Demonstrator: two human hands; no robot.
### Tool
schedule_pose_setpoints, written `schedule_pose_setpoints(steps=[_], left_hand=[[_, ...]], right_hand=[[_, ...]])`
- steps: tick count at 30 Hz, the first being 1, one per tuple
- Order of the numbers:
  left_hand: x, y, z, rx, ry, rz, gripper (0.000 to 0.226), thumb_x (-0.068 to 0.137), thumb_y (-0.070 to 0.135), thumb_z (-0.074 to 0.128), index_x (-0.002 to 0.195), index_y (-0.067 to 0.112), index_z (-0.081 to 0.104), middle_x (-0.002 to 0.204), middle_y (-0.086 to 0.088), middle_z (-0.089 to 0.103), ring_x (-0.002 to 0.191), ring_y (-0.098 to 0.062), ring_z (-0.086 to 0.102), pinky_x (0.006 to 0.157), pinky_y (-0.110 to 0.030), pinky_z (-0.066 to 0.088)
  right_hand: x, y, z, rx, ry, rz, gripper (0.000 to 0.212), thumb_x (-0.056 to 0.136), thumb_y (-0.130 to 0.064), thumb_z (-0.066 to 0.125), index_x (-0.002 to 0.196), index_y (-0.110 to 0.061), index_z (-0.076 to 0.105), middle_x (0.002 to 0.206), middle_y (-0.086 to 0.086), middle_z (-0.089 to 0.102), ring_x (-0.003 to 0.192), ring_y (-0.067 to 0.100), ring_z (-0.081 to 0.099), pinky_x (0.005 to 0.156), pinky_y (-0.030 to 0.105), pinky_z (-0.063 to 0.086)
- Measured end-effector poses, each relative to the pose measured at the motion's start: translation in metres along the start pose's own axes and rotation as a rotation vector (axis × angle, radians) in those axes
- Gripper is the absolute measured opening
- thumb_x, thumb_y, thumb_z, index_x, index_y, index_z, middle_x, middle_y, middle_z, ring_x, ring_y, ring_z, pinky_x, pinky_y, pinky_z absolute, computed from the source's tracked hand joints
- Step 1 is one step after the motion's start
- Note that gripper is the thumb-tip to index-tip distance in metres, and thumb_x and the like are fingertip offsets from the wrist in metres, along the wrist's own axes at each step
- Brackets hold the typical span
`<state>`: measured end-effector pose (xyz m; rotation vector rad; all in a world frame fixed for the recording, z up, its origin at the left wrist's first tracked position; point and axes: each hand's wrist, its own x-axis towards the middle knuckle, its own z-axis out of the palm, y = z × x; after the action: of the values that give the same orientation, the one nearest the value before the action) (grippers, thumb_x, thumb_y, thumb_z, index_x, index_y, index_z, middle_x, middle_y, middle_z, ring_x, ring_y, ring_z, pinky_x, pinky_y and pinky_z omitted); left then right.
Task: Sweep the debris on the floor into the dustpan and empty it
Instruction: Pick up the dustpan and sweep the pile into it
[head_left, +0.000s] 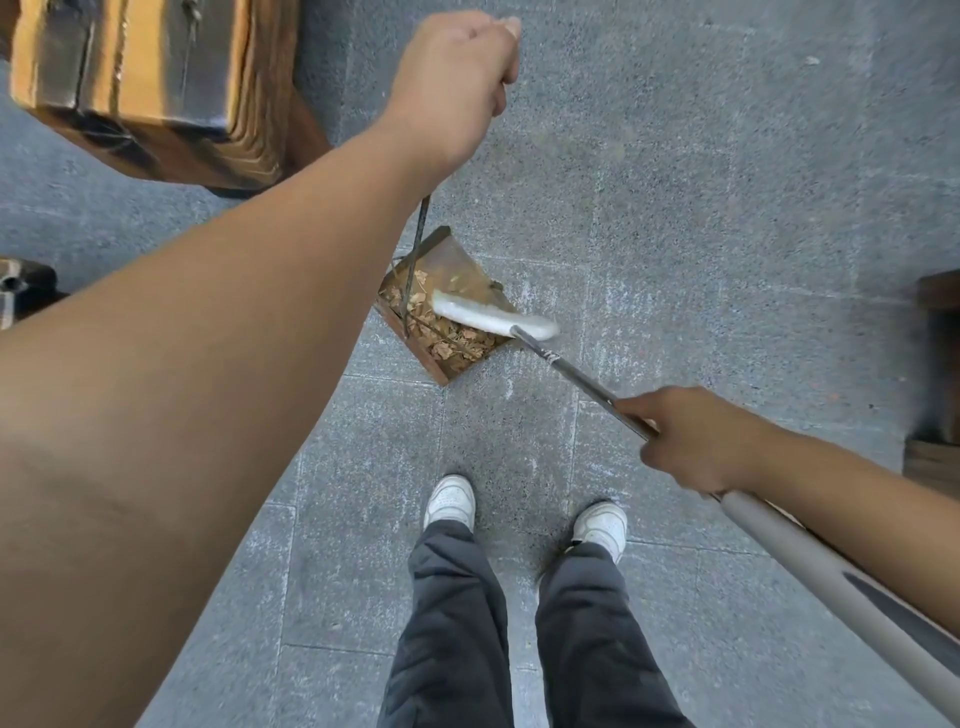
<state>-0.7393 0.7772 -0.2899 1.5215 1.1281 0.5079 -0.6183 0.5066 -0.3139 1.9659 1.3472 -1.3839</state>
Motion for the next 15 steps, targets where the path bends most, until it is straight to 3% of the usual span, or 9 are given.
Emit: schedule_pose_setpoints(steps=[4, 10, 15], left_hand=[[0.0, 0.001, 0.001, 0.004, -0.002, -0.002, 0.034, 0.094, 0.027, 0.044, 0.06, 0.022, 0.047, 0.048, 0.006, 0.038, 0.037, -0.009, 0.025, 0.039, -0.016, 0.016], [0.0, 0.002, -0.001, -0.003, 0.002, -0.012, 0.036, 0.094, 0.027, 0.044, 0.059, 0.022, 0.046, 0.045, 0.009, 0.036, 0.037, -0.008, 0.025, 0.04, -0.016, 0.017], [0.001, 0.003, 0.0, -0.023, -0.009, -0.011, 0.031, 0.091, 0.025, 0.044, 0.059, 0.022, 0.044, 0.049, 0.004, 0.034, 0.039, -0.012, 0.021, 0.042, -0.017, 0.015]], right_hand=[[-0.017, 0.014, -0.014, -0.069, 0.079, 0.025, 0.059, 0.086, -0.012, 0.055, 0.141, -0.031, 0.047, 0.078, 0.0, 0.06, 0.06, 0.008, 0.054, 0.057, 0.024, 0.043], [0.026, 0.024, -0.032, -0.234, 0.248, 0.163, 0.049, 0.086, -0.007, 0.049, 0.134, -0.015, 0.051, 0.075, 0.004, 0.047, 0.062, 0.018, 0.052, 0.051, 0.026, 0.042], [0.049, 0.008, -0.011, -0.087, 0.204, 0.167, 0.046, 0.088, -0.004, 0.051, 0.134, -0.008, 0.051, 0.078, 0.004, 0.05, 0.061, 0.012, 0.053, 0.043, 0.02, 0.035]])
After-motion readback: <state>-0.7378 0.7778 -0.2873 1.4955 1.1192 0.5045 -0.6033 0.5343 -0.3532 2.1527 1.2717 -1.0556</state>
